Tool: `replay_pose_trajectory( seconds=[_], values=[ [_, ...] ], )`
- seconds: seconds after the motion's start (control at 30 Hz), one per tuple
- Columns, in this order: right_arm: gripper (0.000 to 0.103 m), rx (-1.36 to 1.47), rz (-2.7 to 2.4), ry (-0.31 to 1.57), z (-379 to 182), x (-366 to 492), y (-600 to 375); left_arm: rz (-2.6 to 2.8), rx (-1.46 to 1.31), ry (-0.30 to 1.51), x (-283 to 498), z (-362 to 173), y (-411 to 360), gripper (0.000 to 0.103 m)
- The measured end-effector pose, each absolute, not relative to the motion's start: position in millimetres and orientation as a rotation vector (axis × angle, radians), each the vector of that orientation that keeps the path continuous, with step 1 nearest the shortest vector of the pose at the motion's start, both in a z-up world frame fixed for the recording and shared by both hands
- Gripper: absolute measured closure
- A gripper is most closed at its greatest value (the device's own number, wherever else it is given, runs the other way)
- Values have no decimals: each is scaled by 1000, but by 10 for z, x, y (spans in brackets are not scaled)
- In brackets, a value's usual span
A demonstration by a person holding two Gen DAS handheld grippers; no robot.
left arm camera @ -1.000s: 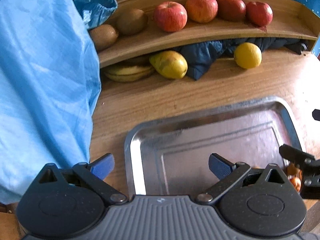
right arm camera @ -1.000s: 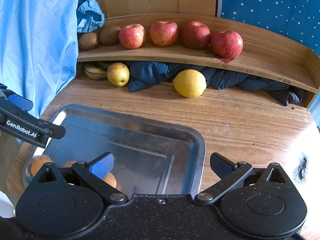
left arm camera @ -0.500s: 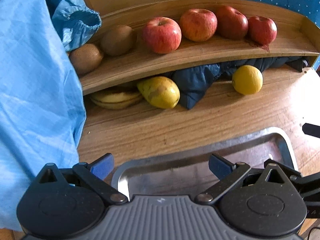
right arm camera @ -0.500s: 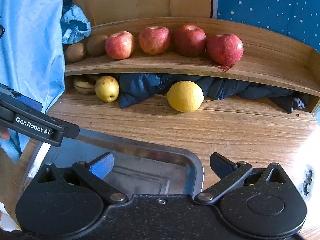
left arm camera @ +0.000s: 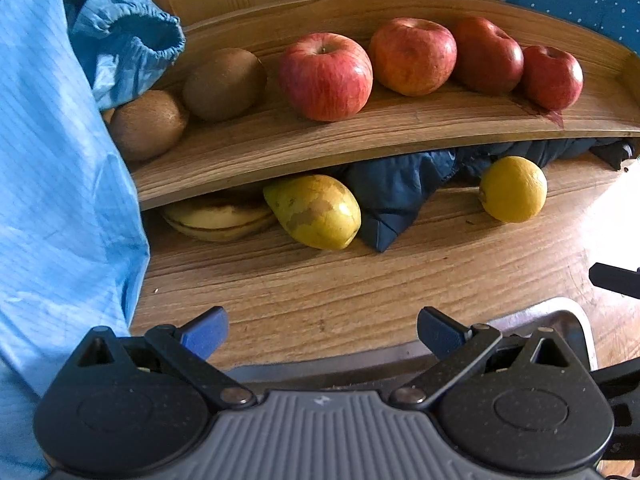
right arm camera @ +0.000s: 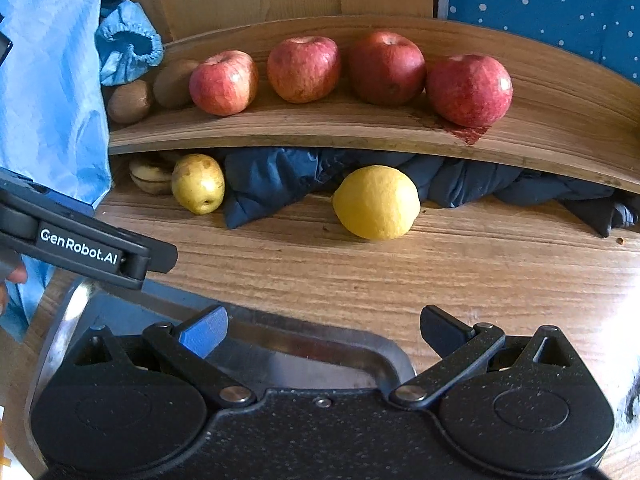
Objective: Organize fruits
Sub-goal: 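Move both open tools back toward the yellow pear and lemon under the shelf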
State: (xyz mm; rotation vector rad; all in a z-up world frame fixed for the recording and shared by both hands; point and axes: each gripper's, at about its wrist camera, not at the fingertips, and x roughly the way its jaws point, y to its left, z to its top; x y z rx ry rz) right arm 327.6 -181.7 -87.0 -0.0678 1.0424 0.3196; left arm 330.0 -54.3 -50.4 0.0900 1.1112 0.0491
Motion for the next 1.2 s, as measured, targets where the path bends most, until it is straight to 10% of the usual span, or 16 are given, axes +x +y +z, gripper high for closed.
replay_pose_trajectory(
  seconds=[1.2],
  values=[
    [6,-75,291,1036,-1186,4040,-1834,51,-43,1069,4115,-668,-164,1]
  ],
)
